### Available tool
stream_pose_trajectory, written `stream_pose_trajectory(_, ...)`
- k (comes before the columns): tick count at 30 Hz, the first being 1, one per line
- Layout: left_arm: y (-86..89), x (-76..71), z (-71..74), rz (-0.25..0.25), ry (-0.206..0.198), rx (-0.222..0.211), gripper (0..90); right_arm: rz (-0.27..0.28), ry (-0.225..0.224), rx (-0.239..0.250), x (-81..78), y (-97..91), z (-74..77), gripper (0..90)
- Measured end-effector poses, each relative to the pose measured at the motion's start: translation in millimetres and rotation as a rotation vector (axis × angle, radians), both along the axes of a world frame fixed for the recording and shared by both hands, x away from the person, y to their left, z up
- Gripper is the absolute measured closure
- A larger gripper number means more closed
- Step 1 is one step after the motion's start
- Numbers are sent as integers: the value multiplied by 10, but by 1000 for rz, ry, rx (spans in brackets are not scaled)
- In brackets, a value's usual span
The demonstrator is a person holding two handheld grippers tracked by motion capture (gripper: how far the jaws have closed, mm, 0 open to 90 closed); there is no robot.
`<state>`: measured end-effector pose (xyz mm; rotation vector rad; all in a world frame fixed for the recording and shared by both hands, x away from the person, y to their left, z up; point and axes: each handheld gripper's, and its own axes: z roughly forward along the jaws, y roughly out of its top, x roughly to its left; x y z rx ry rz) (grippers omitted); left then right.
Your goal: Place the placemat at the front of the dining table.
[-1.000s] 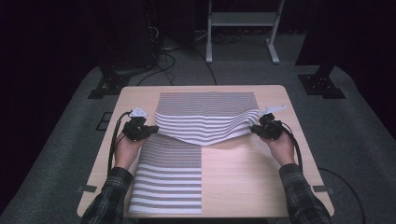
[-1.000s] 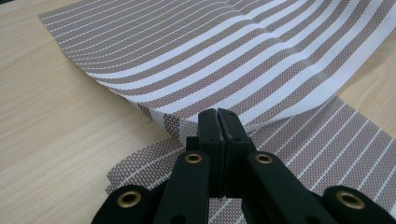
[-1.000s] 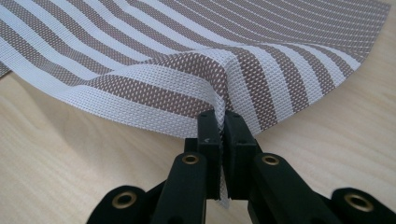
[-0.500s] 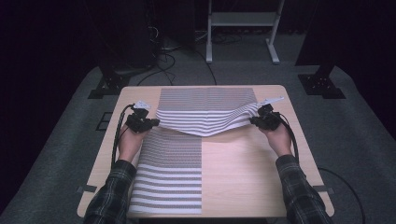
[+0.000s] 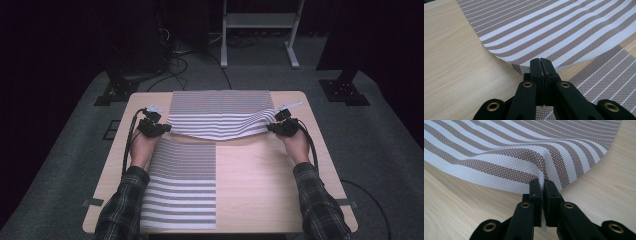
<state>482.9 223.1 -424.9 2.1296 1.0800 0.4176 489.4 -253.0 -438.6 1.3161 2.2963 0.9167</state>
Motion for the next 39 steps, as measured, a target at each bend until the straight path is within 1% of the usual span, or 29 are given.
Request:
stream_pose_trajectory(2,-1,10,-16,4,1,13,898,-2,6,3,13,-4,-26,860)
stream_pose_trajectory(5,0,25,-47,9,6,20,898,0,13,5,17,-2,-43,858)
stream_pose_trajectory(8,-9,29,-82,11,10,27,897,5,12,-3,22,8,-59,847)
stream_pose_trajectory(11,-9,28,-106,12,8,42,895,8,23,-12,26,14,-84,840)
stream_pose_trajectory(13,-5,31,-122,14,10,42,894,7,31,-12,28,20,-104,831)
stream_pose_trajectory(18,2,29,-151,14,17,52,878,5,45,-37,39,42,-145,793)
stream_pose_trajectory(20,10,21,-155,24,5,56,847,-3,45,-39,42,38,-149,766)
stream_pose_trajectory(22,29,13,-149,34,-9,56,807,-8,48,-28,44,25,-146,725)
stream_pose_trajectory(23,39,9,-143,40,-15,55,783,-10,44,-31,43,19,-144,701)
stream_pose_trajectory(25,58,5,-125,45,-22,46,723,-10,48,-16,42,15,-137,631)
stream_pose_trajectory(28,68,-11,-89,47,-39,45,648,-8,38,-27,33,28,-120,536)
stream_pose_trajectory(30,73,-23,-64,51,-50,43,593,-12,28,-28,22,38,-102,497)
stream_pose_trajectory(32,86,-29,-45,52,-50,26,526,-16,20,-20,13,41,-81,460)
stream_pose_trajectory(34,102,-33,-31,54,-48,18,468,-15,17,-15,4,39,-59,438)
stream_pose_trajectory(37,125,-38,-10,60,-55,-3,444,-22,6,3,-9,28,-28,423)
stream_pose_trajectory(38,131,-39,-3,58,-57,-1,463,-24,2,12,-9,16,-22,423)
stream_pose_trajectory(39,135,-40,0,53,-55,-1,530,-32,2,22,-11,9,-16,429)
